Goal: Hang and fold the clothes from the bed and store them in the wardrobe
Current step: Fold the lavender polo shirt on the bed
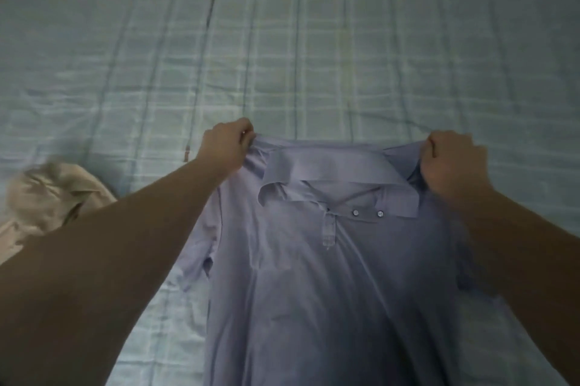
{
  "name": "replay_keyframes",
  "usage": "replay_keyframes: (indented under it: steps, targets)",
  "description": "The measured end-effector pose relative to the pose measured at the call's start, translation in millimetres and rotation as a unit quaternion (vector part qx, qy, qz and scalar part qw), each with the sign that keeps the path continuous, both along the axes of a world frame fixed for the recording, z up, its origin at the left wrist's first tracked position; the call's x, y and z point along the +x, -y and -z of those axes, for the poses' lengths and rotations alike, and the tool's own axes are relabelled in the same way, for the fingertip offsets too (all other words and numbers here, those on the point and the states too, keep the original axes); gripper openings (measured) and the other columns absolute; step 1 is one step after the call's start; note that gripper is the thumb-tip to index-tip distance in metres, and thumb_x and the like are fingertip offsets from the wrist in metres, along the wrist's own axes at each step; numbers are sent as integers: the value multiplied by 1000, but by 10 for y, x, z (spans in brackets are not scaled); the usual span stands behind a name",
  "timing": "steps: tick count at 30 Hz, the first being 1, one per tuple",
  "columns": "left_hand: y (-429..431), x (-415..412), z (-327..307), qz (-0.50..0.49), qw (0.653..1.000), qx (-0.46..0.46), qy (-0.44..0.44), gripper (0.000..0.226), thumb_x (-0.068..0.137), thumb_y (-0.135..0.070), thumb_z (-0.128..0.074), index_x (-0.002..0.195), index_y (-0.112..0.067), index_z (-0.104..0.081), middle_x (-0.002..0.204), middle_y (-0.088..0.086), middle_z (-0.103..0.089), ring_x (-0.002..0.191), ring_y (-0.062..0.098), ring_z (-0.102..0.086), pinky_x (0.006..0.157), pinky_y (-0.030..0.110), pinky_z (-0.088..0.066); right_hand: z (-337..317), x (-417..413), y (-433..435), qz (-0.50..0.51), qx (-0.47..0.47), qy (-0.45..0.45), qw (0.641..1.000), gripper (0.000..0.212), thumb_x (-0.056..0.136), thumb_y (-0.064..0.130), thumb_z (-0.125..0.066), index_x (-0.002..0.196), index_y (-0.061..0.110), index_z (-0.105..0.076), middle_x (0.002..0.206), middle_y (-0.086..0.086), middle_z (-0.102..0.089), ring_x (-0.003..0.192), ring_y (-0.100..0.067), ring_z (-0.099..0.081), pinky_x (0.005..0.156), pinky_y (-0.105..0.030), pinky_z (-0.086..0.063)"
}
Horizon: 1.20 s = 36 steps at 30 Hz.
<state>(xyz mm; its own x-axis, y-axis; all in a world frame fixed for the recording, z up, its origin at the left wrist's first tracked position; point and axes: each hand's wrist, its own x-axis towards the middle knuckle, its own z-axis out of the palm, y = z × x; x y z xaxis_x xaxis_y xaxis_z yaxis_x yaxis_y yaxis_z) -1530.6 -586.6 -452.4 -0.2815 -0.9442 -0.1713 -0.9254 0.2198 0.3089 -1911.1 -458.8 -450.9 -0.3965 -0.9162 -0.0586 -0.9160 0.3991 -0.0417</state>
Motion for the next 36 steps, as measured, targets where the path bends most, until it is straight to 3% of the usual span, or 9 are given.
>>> replay_keyframes:
  steps: [6, 10, 14, 17, 23, 26, 30, 33, 36]
  targets:
    - [323, -129, 846, 70, 990, -99, 66, 19, 101, -27, -46, 91, -15, -57, 84, 12, -62, 81, 36, -55, 67, 39, -28, 814, -118, 274, -38, -35, -77, 996, 20, 98, 21, -46, 91, 3, -52, 95, -25, -54, 89, -44, -52, 77, -51, -35]
    - [320, -71, 1216, 100, 984, -139, 53, 29, 101, -33, -39, 94, -14, -60, 90, 10, -59, 86, 35, -55, 73, 44, -34, 1189, -180, 253, -15, -70, -65, 995, 24, 95, 27, -43, 90, 6, -52, 97, -26, -52, 93, -43, -48, 77, -51, -34]
    - [354, 7, 1425, 54, 982, -181, -2, 19, 97, -41, -51, 96, -23, -57, 97, 7, -54, 90, 31, -48, 78, 43, -36, 1383, -230, 239, 10, -129, -33, 991, 21, 93, 32, -46, 94, 11, -51, 100, -24, -50, 95, -41, -46, 79, -50, -32]
    - [370, 4, 1402, 45, 985, -167, -6, 22, 95, -46, -50, 98, -26, -57, 101, 6, -55, 91, 33, -49, 80, 43, -38, 1325, -211, 247, 16, -134, -18, 991, 23, 92, 33, -48, 97, 10, -53, 101, -25, -51, 97, -43, -47, 80, -50, -34]
    - [330, 63, 1043, 61, 994, -91, -11, 28, 96, -43, -55, 109, -21, -63, 110, 9, -61, 102, 36, -54, 86, 45, -42, 898, -63, 316, 19, -38, -35, 998, 23, 92, 25, -55, 98, 3, -57, 106, -29, -53, 100, -48, -51, 85, -56, -41]
    - [197, 264, 869, 57, 996, -53, -35, 33, 98, -32, -54, 127, -17, -62, 126, 11, -62, 114, 37, -54, 96, 47, -43, 639, 196, 332, 35, -81, 3, 996, 33, 91, 26, -44, 104, 0, -59, 107, -32, -55, 98, -51, -52, 82, -56, -44]
    - [-131, 775, 672, 37, 995, -36, -81, 44, 93, -10, -59, 137, -7, -56, 134, 18, -58, 123, 39, -53, 108, 45, -38, 424, 1048, 285, -61, -139, 76, 985, 36, 90, 24, -40, 111, 3, -61, 114, -24, -59, 103, -44, -52, 89, -50, -43]
    - [-486, 1267, 590, -55, 994, -21, -90, 43, 91, -9, -57, 134, -5, -57, 131, 21, -59, 119, 41, -54, 106, 43, -37, 412, 1922, 155, -189, -144, 137, 962, 34, 89, 17, -43, 114, 1, -59, 118, -22, -59, 109, -42, -53, 98, -49, -42]
    - [-848, 1710, 577, -155, 982, 11, -107, 39, 91, -10, -61, 130, -7, -60, 124, 21, -60, 111, 38, -59, 101, 43, -44, 501, 2771, -35, -279, -121, 200, 931, 39, 91, 5, -50, 129, 0, -56, 136, -22, -54, 128, -39, -49, 109, -49, -39]
